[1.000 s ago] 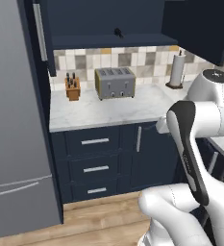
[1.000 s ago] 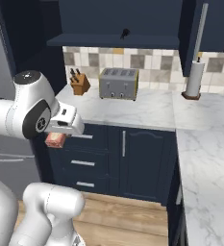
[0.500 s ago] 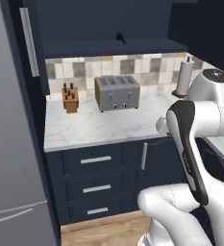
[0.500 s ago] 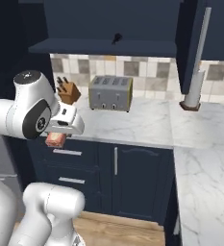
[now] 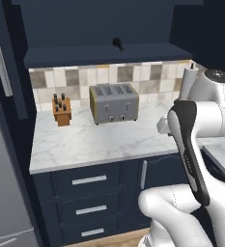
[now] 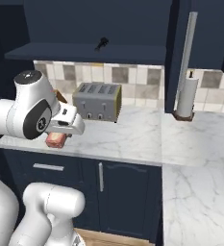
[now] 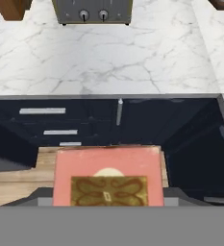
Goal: Pick up the bar soap and dish brush from the sink, and place them back in the cabinet, and close the cabinet doors.
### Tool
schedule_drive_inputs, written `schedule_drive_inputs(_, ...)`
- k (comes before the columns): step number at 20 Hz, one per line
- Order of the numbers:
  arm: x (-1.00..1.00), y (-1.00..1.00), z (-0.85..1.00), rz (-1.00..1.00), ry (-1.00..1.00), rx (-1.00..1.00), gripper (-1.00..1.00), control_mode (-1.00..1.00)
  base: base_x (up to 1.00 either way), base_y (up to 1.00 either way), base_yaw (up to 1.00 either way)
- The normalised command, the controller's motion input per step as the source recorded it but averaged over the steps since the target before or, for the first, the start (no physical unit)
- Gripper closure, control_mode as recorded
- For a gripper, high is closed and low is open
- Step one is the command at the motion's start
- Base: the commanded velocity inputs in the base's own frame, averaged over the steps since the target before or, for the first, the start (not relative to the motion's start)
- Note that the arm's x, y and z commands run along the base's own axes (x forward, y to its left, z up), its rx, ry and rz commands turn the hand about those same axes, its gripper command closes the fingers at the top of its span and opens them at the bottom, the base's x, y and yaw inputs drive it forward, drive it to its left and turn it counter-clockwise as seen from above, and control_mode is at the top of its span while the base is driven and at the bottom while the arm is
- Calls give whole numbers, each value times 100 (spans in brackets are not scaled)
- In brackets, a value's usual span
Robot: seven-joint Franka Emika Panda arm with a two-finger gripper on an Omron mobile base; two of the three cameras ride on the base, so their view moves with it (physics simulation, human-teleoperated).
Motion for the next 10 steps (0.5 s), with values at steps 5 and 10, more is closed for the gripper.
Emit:
schedule_drive_inputs(5, 0, 0, 0, 0, 0, 0, 100, 100, 53, -3, 0)
schedule_drive_inputs(10, 0, 0, 0, 0, 0, 0, 100, 100, 42, 0, 0)
